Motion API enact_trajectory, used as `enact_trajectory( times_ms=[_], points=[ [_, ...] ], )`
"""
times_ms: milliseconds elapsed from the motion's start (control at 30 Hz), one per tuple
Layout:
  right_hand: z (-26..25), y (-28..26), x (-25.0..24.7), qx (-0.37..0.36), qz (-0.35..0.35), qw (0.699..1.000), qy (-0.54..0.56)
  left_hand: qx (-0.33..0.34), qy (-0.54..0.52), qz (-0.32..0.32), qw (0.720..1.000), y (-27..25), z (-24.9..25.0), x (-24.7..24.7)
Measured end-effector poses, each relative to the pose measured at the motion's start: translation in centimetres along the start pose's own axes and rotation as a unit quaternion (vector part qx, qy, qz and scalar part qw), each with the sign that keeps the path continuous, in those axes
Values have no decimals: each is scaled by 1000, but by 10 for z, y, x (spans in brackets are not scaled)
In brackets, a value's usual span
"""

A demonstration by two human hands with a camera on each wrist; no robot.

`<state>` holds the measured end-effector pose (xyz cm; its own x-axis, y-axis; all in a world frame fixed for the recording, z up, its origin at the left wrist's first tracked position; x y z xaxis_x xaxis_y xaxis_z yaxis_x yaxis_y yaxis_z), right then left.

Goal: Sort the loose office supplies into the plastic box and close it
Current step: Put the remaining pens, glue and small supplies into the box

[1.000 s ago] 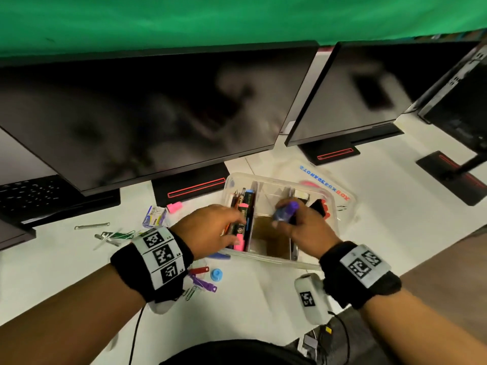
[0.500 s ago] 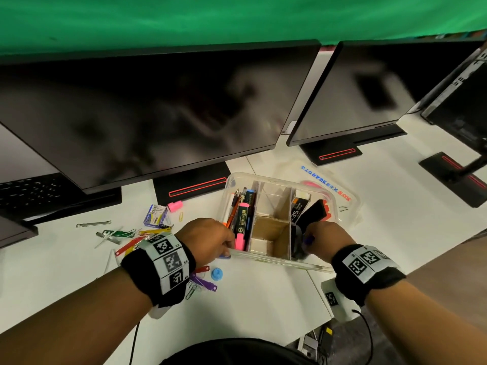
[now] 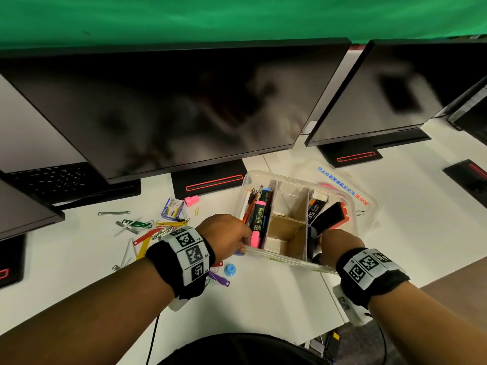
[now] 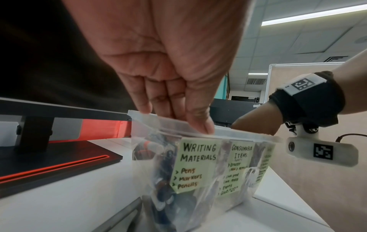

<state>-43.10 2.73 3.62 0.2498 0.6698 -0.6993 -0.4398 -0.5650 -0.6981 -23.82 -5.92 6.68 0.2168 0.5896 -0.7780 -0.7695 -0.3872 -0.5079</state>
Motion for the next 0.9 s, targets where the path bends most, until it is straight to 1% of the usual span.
enact_trajectory(
  times_ms=[100,167,233,300,367,400,433,500,567,633,700,767,900],
  points=[
    [-2,-4,-5,8,0,1000,-9,10,-4,1,1000,-2,-1,1],
    [-3,-12,-18,11,23,1000,1,24,-17,0,1000,-4,-3,4],
    [-9,-19,-32,-7,49,998,24,39,-26,4,999,-7,-5,7],
    [-25,-28,-47,-45,72,996,36,48,-32,29,998,-13,-11,8],
    [-50,-39,-57,-90,83,992,36,55,-43,81,994,-23,-21,6],
    [-64,-46,-60,-115,89,989,32,48,-48,106,992,-28,-29,4],
    [-81,-53,-60,-149,98,984,29,29,-56,121,991,-33,-43,4],
    [-112,-66,-54,-225,107,968,38,-26,-71,130,989,-40,-78,5],
    [-133,-69,-37,-282,91,954,45,-83,-82,111,987,-45,-115,10],
    [-142,-64,-18,-304,77,949,30,-134,-87,73,984,-52,-146,22],
    [-141,-59,-7,-313,79,945,48,-169,-80,38,982,-59,-165,36],
    [-138,-58,-3,-325,97,938,72,-174,-81,17,981,-60,-170,47],
    [-137,-57,-2,-327,125,934,77,-145,-86,5,986,-48,-152,58]
  ],
)
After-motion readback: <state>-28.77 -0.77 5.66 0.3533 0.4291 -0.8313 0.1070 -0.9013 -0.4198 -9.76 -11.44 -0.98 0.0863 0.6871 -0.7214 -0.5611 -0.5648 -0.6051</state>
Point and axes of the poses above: each hand's wrist, its own y-axis towards the middle knuckle, its own x-axis out of the palm, z = x × y, the point moved 10 cm from there along y, towards the middle knuckle, and after that the axes turned 11 degrees about -z, right-handed, at the moved point
